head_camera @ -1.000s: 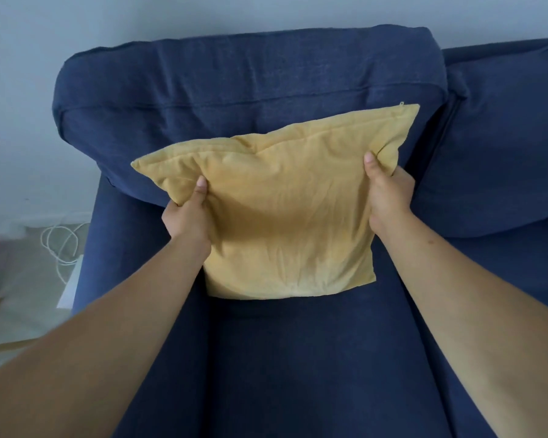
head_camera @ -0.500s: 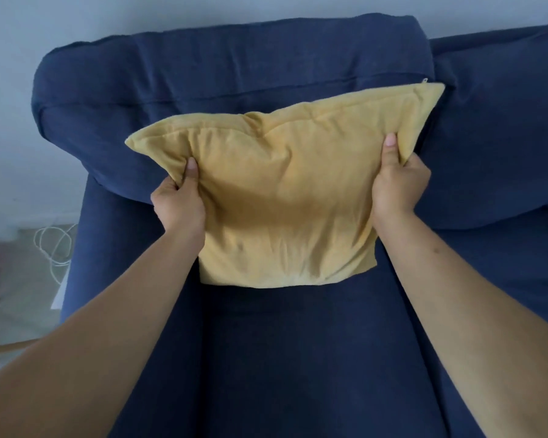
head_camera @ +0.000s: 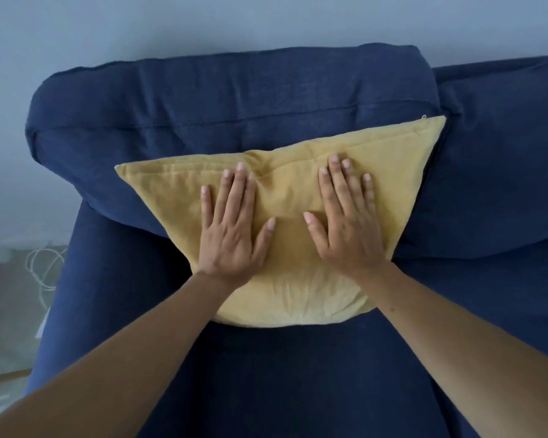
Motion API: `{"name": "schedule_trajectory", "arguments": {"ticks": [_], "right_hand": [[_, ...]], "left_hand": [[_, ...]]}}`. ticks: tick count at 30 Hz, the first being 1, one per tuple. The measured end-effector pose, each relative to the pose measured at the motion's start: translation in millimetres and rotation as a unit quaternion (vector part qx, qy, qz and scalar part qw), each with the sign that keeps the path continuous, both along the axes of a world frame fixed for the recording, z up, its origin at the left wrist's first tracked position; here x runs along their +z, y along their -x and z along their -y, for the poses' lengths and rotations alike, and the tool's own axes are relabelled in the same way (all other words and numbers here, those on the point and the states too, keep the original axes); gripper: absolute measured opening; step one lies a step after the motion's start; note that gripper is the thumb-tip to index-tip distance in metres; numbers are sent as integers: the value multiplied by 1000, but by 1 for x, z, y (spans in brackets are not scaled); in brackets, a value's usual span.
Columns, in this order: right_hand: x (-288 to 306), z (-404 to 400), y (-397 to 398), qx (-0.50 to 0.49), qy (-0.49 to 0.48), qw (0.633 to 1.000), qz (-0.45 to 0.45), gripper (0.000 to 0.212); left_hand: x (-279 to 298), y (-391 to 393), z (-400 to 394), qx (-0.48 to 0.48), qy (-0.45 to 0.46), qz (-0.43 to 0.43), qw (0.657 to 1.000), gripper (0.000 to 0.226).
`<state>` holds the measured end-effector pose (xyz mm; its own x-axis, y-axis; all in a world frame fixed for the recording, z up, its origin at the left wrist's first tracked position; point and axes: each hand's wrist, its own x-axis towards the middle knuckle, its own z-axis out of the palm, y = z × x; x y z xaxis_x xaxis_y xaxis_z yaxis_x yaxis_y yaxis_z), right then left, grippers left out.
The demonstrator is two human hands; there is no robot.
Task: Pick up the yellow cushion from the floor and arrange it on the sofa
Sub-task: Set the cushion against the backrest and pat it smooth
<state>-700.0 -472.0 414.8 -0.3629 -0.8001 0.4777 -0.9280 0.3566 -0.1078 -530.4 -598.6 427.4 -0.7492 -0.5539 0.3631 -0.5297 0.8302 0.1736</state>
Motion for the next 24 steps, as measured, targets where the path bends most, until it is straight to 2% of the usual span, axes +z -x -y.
{"name": "schedule_trajectory", "arguments": {"ticks": [4, 9, 12, 15, 18, 21, 24], "right_hand": [[-21, 30, 45, -9, -12, 999, -47, 73], [-33, 41, 50, -1, 35, 999, -33, 71], [-45, 15, 25, -16, 100, 995, -12, 68], [-63, -29, -21, -58, 179, 980, 70, 67], [-95, -79, -75, -88, 179, 970, 135, 71], [-140, -100, -106, -28, 129, 984, 118, 74], [-186, -84, -93, 13, 129, 989, 67, 73]], "left_hand": [[-23, 35, 45, -8, 75, 18, 997, 74], [-40, 48, 56, -7, 113, -43, 993, 71], [-53, 23, 33, -28, 116, -101, 988, 68], [-68, -11, -10, -24, 71, -146, 986, 70], [-100, -48, -67, 28, -1, -147, 989, 79], [-153, -70, -101, -15, 27, -107, 994, 86], [-206, -63, -86, -42, 68, -113, 990, 82]]}}
